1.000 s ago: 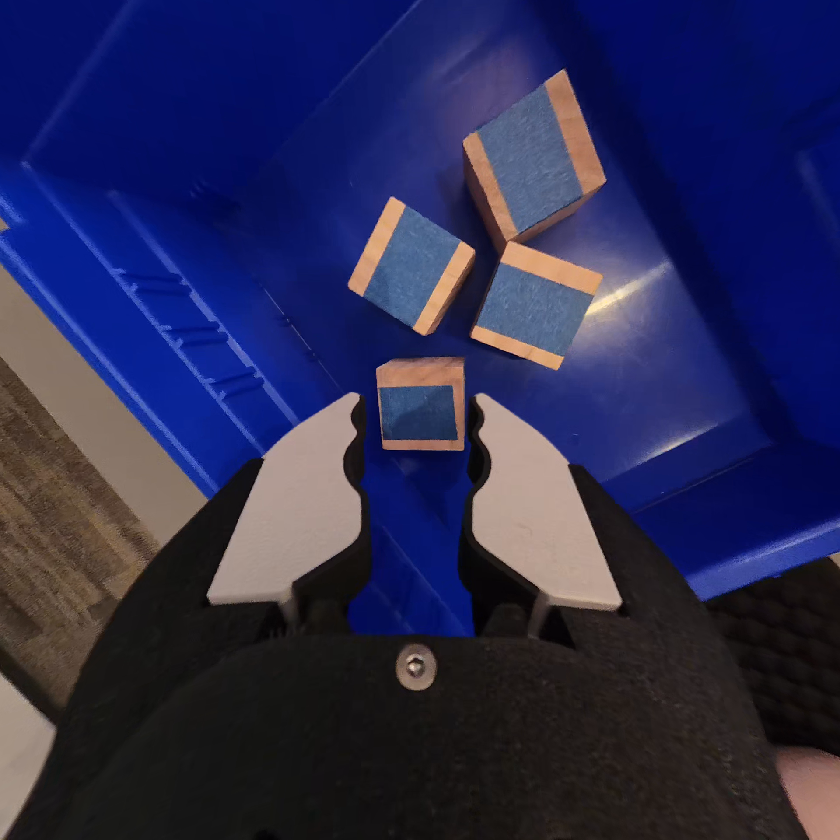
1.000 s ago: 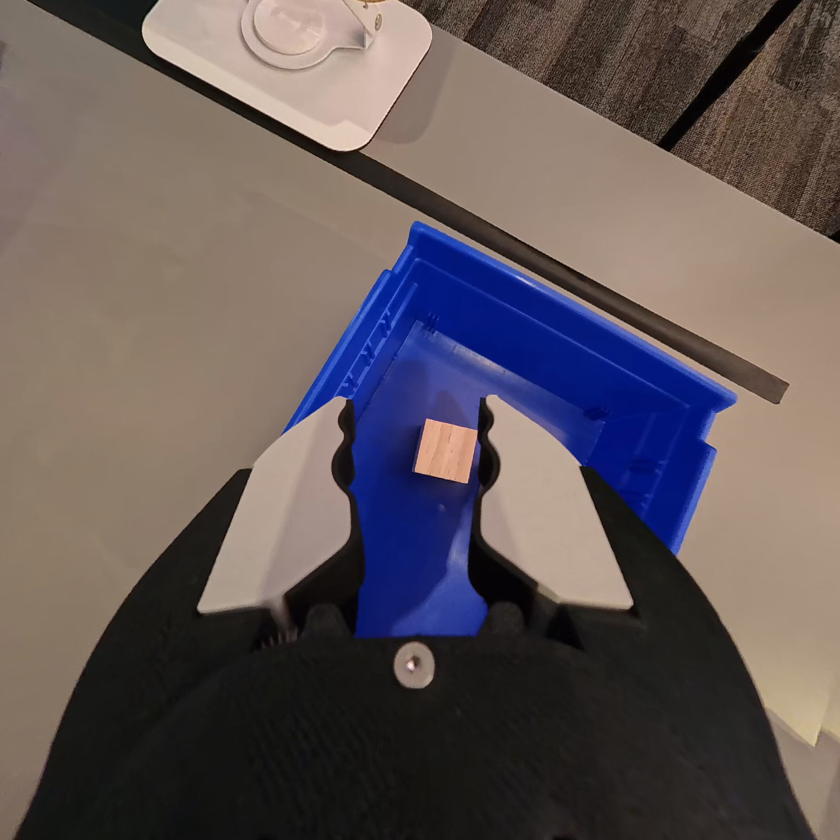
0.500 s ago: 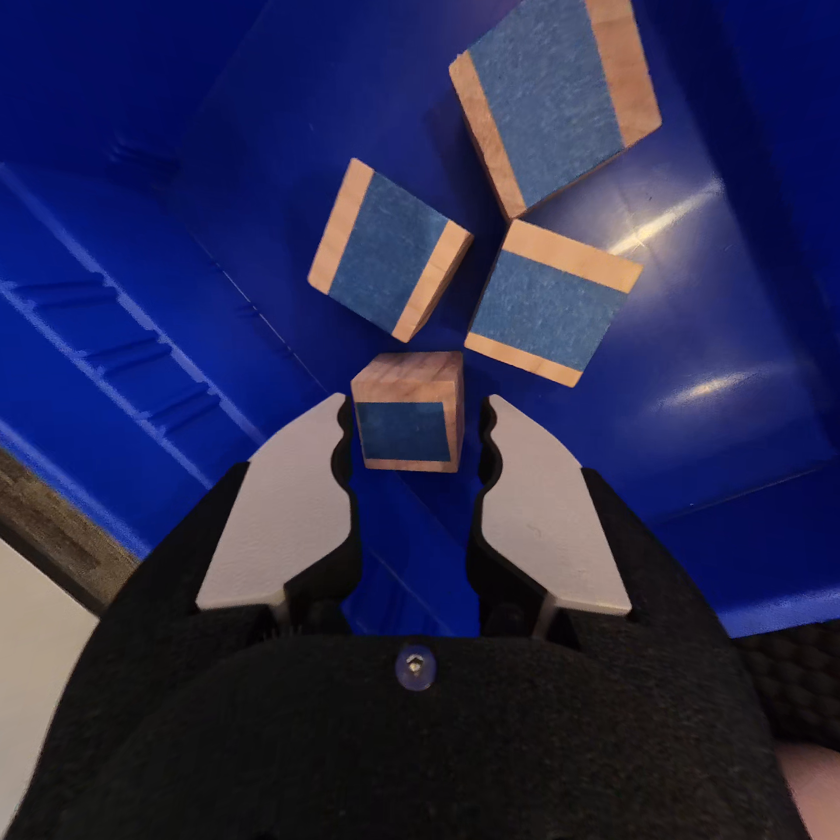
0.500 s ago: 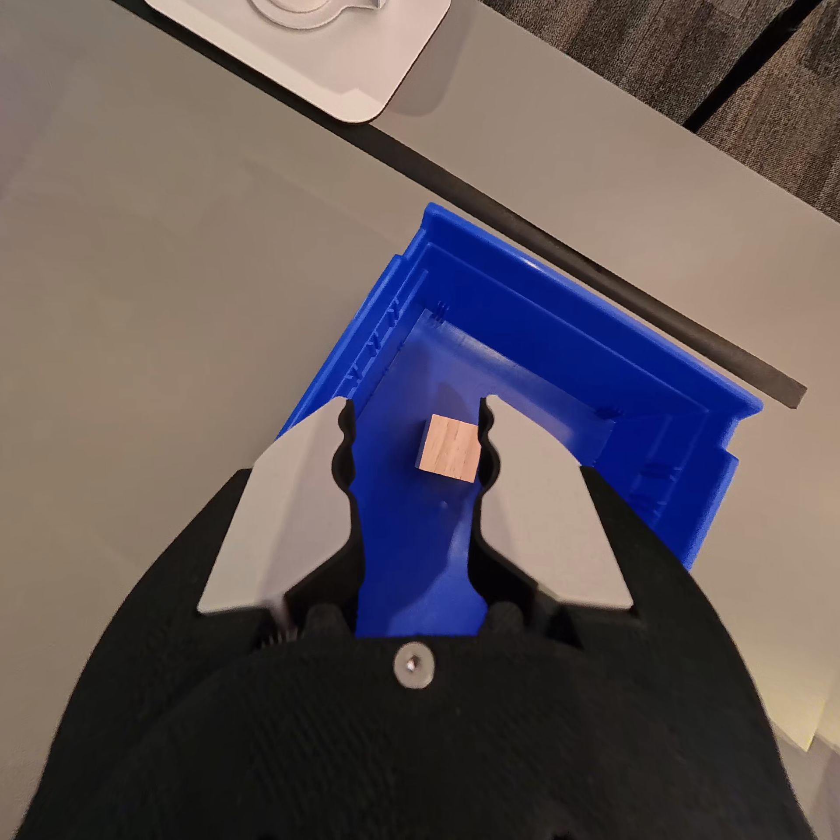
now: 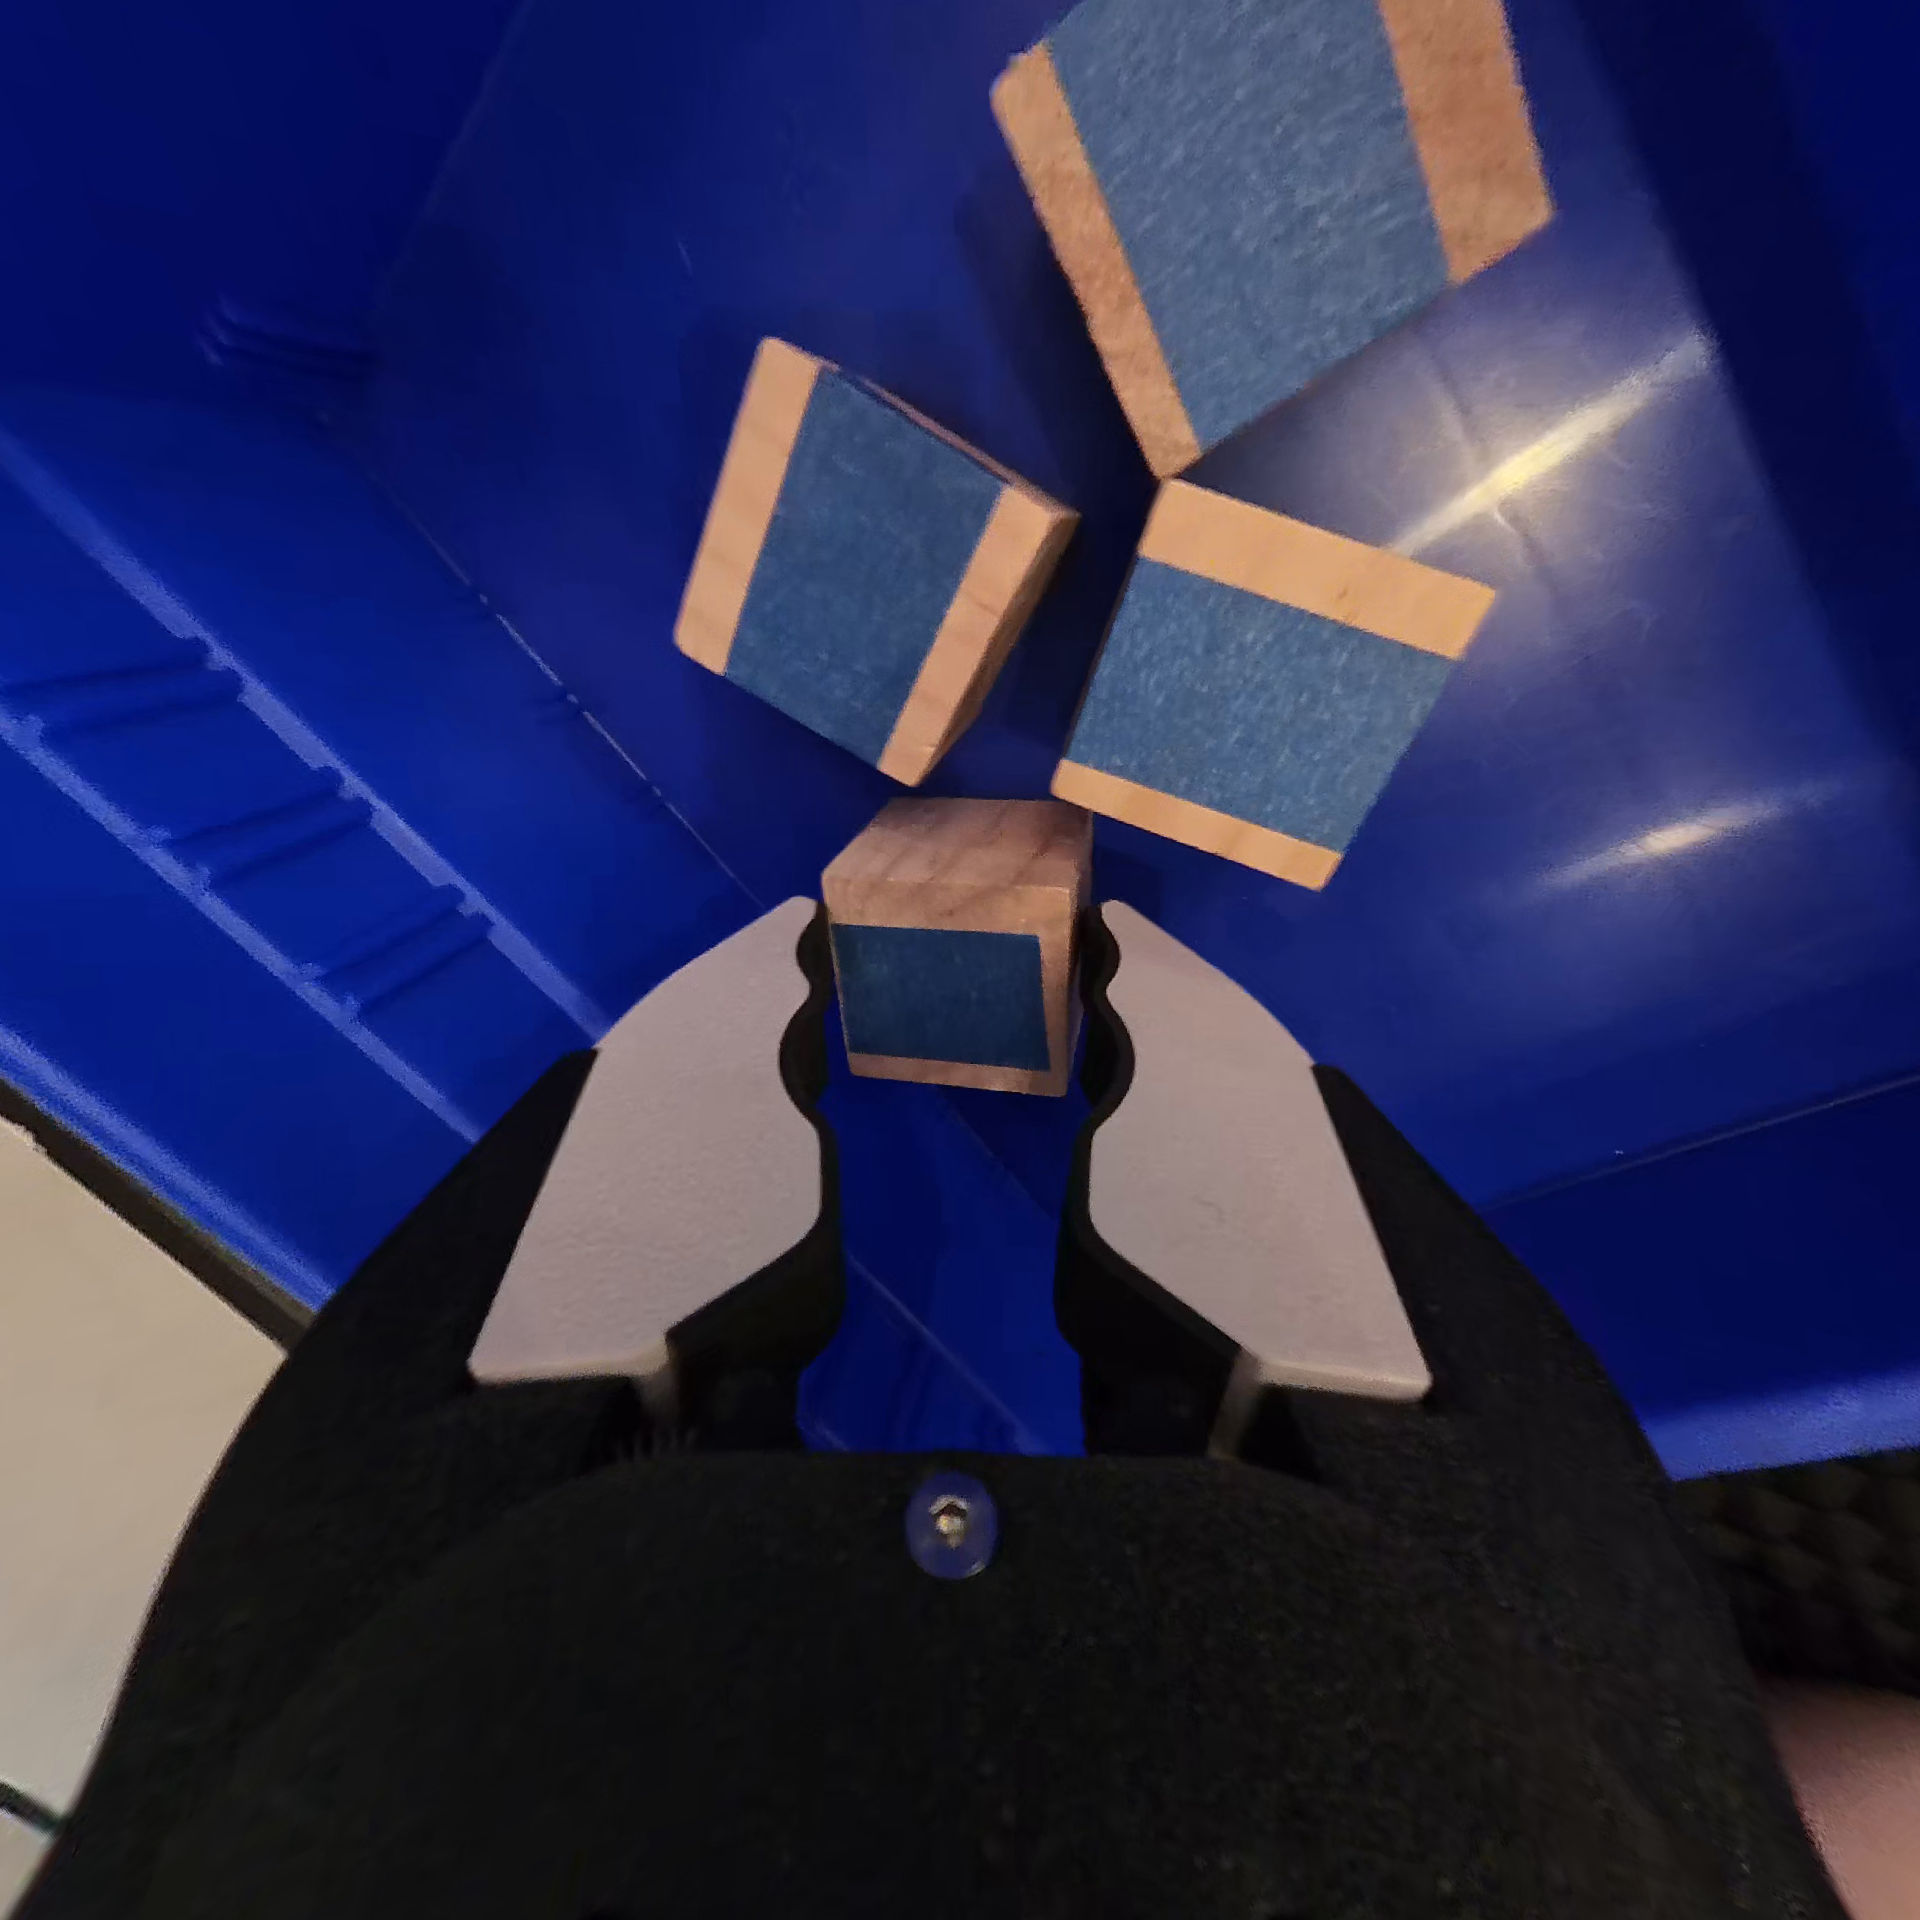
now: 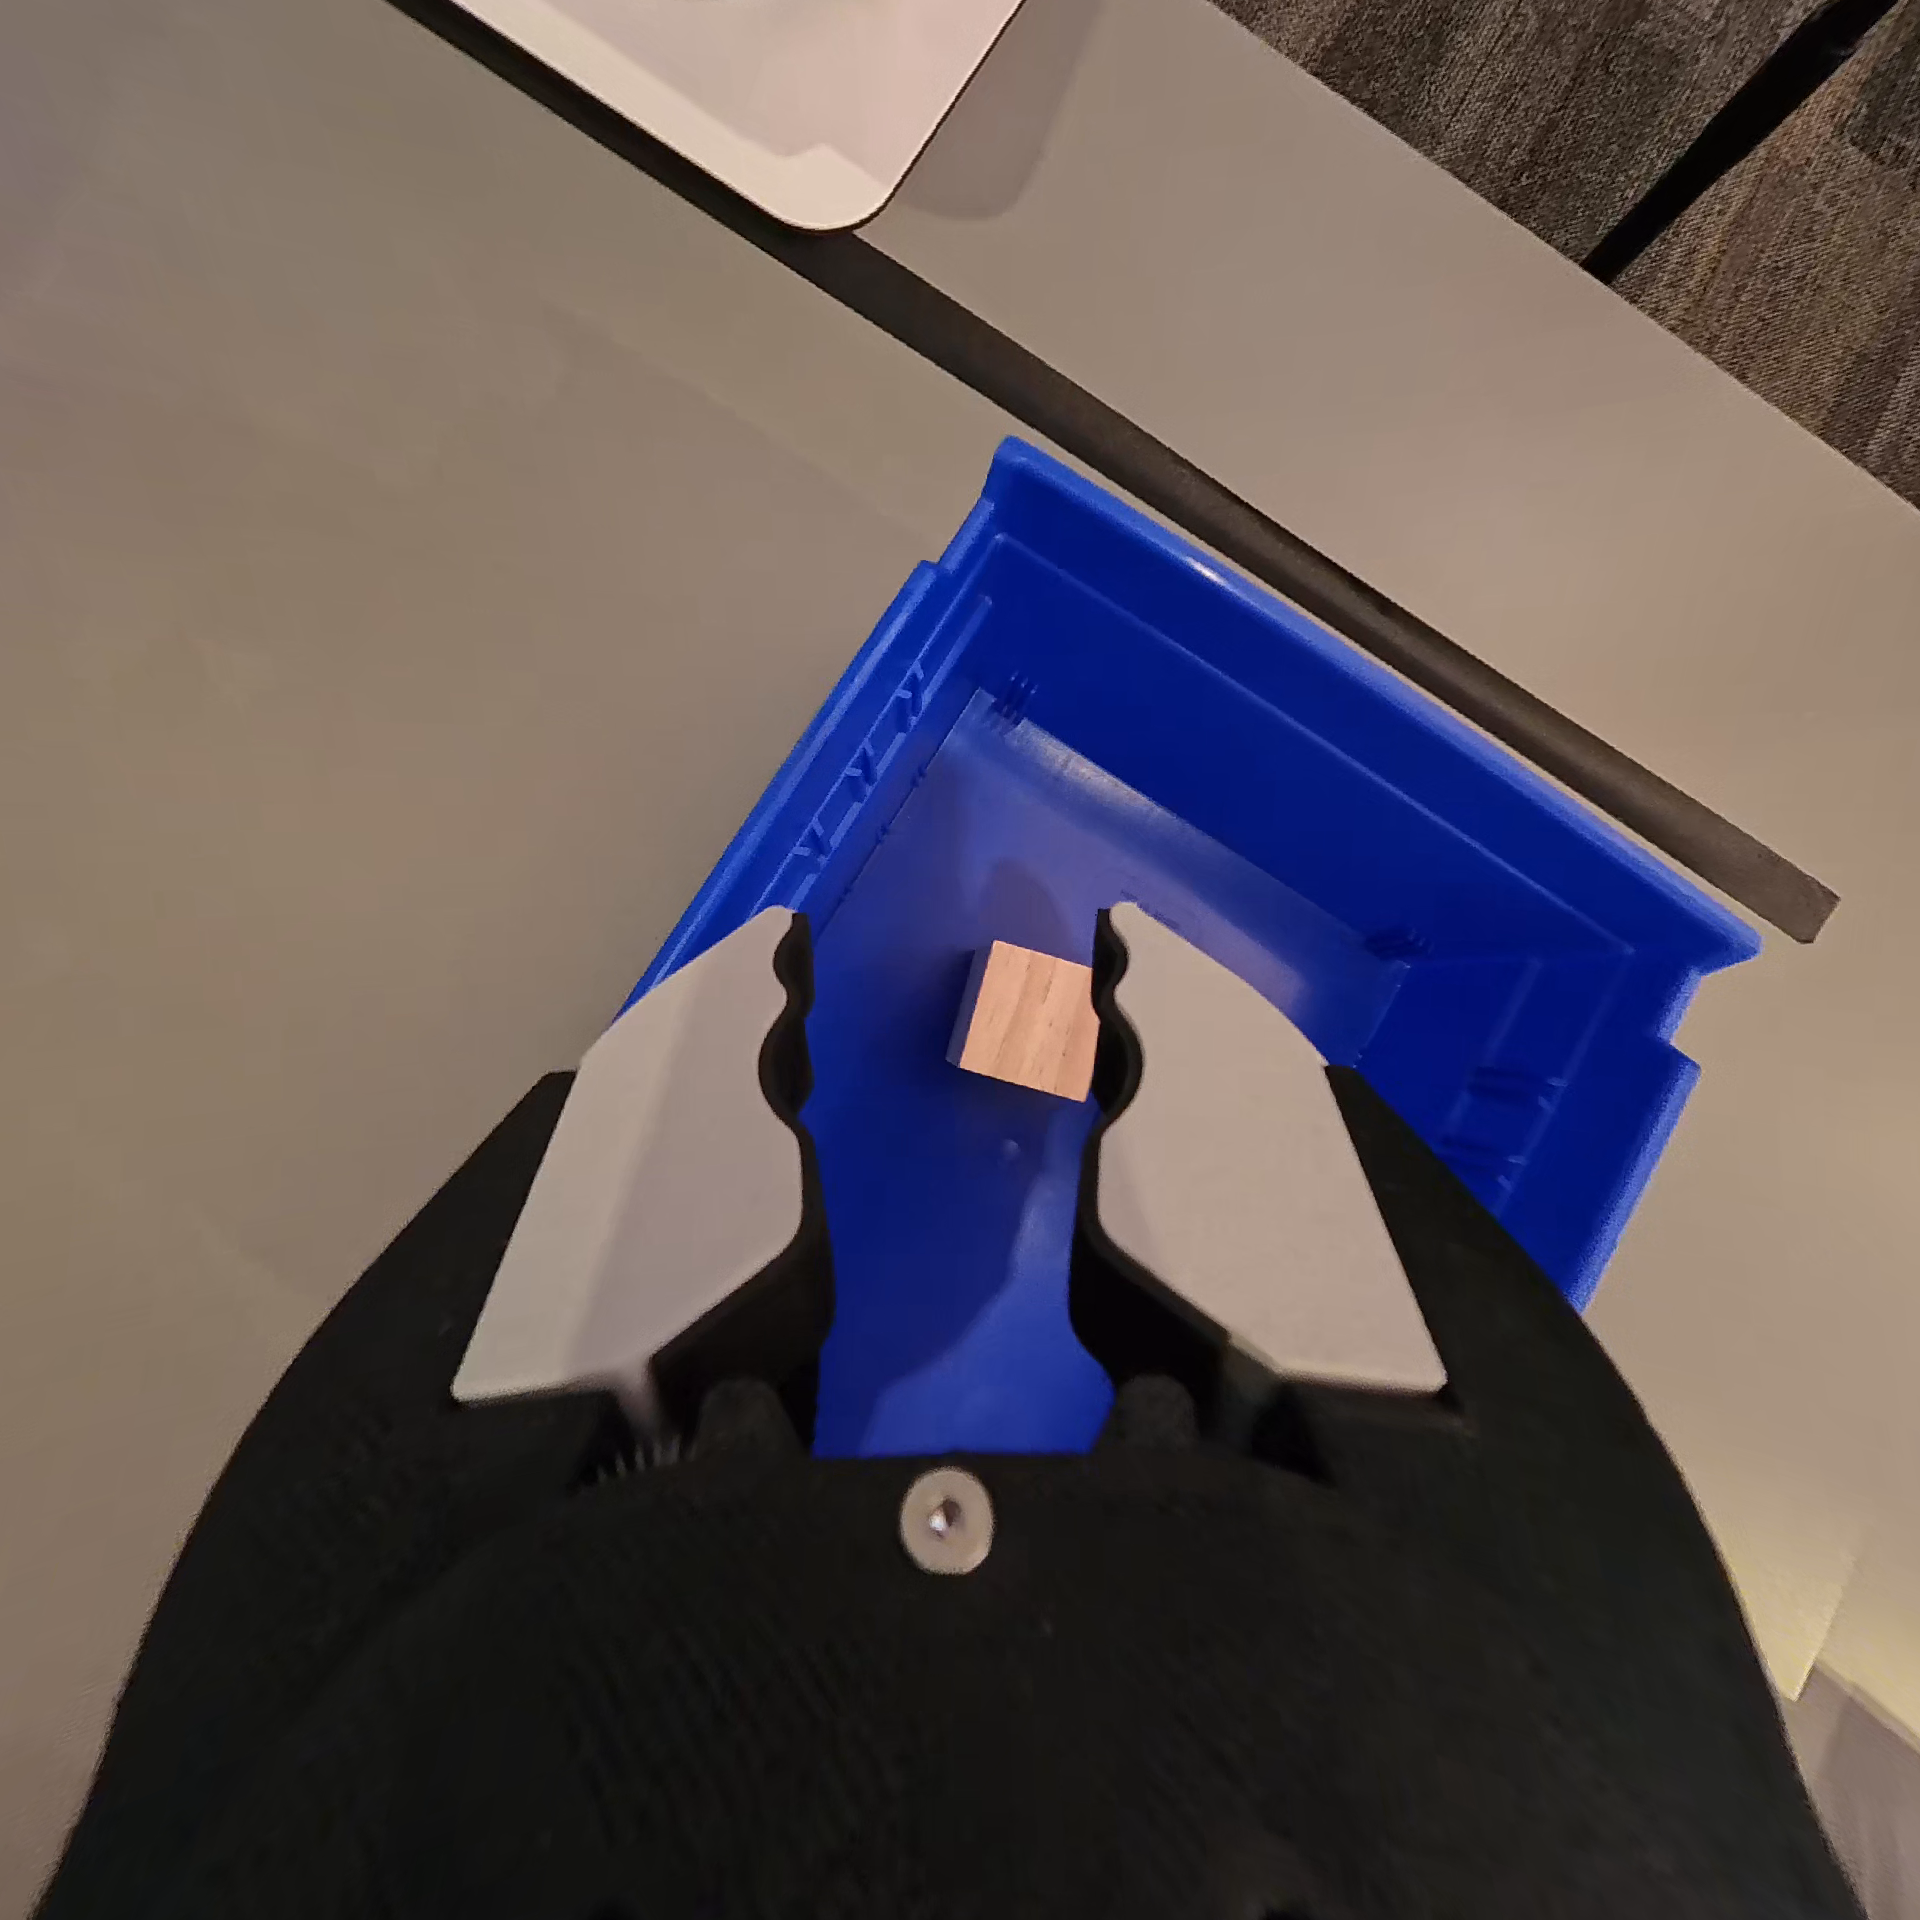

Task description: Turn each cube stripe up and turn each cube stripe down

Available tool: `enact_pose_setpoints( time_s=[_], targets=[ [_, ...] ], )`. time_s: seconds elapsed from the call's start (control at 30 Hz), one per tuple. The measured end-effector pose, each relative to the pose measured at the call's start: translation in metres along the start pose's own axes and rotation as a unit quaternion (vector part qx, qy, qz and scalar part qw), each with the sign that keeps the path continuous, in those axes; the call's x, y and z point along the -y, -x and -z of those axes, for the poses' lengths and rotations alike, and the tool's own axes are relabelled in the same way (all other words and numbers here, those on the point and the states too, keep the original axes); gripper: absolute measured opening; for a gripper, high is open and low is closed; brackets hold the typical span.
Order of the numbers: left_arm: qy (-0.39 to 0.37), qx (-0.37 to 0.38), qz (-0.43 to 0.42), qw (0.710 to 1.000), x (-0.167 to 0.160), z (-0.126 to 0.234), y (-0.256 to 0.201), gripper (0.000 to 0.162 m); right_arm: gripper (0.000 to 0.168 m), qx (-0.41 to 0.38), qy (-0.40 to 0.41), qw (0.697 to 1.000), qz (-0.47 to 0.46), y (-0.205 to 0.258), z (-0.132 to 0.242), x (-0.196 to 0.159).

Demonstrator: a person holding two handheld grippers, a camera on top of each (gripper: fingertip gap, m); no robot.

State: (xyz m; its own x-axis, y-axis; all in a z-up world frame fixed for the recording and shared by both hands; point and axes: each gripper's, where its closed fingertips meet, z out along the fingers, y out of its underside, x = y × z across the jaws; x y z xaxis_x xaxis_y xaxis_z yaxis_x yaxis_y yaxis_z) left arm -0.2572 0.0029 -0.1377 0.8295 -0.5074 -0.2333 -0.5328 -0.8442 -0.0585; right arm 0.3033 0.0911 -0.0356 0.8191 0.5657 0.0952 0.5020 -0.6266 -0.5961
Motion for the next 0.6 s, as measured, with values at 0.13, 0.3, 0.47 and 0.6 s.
enact_pose_setpoints(
  time_s=[0.13, 0.3, 0.47, 0.6],
  targets=[
    [0.006, 0.005, -0.015, 1.000, -0.005, 0.009, -0.002, 0.046, 0.054, -0.003, 0.005, 1.000, 0.007, 0.001, -0.003, 0.000],
    [-0.047, 0.018, -0.002, 0.999, 0.000, 0.037, 0.002, 0.046, 0.054, -0.010, -0.001, 1.000, 0.013, 0.002, -0.002, 0.003],
    [-0.185, -0.012, 0.020, 0.983, 0.026, 0.095, -0.013, 0.046, 0.048, -0.061, -0.080, 0.993, 0.063, 0.016, 0.014, 0.038],
    [-0.304, -0.094, -0.030, 0.947, 0.068, 0.147, -0.069, 0.046, 0.061, -0.044, -0.229, 0.954, 0.188, 0.098, 0.033, 0.092]
  ],
)
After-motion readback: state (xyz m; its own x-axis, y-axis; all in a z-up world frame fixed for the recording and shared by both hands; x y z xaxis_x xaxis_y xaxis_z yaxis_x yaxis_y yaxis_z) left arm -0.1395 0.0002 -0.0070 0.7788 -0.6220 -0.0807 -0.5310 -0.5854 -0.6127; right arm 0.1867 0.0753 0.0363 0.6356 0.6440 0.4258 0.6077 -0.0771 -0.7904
